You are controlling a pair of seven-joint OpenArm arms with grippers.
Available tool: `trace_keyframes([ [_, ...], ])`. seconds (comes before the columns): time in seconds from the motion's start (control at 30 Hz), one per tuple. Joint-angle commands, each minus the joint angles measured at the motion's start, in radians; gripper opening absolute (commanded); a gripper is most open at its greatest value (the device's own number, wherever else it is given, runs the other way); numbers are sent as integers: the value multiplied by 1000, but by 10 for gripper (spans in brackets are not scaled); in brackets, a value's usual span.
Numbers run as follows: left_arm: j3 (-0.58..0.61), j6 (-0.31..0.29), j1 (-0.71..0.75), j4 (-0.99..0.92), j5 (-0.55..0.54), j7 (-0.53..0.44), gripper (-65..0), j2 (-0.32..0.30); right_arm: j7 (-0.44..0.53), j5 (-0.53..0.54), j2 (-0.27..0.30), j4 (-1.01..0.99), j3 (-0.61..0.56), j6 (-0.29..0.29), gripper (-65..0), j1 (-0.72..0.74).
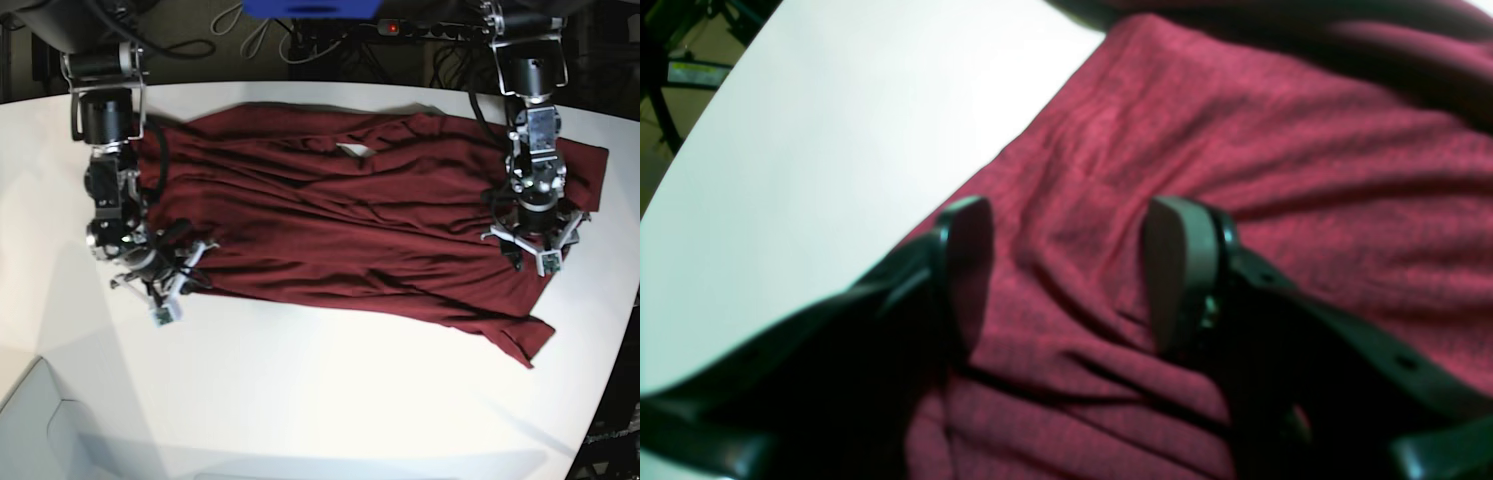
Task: Layout the t-shirt on the table in an organized manner, then fold the t-shirt properly
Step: 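Grasp the shirt with both grippers and drag it to straighten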
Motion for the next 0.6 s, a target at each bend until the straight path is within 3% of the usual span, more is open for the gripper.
trace_keyframes([
  [0.0, 3, 1, -1, -11, 9, 47, -297, -4, 19, 8, 2, 17, 45, -40, -650, 26],
  [0.1, 3, 1, -1, -31, 9, 47, -297, -4, 19, 8, -8, 15, 142, -105, -650, 43],
  [0.57, 0, 0, 2, -15, 9, 46, -297, -4, 13, 10, -33, 14, 295, -111, -650, 61],
])
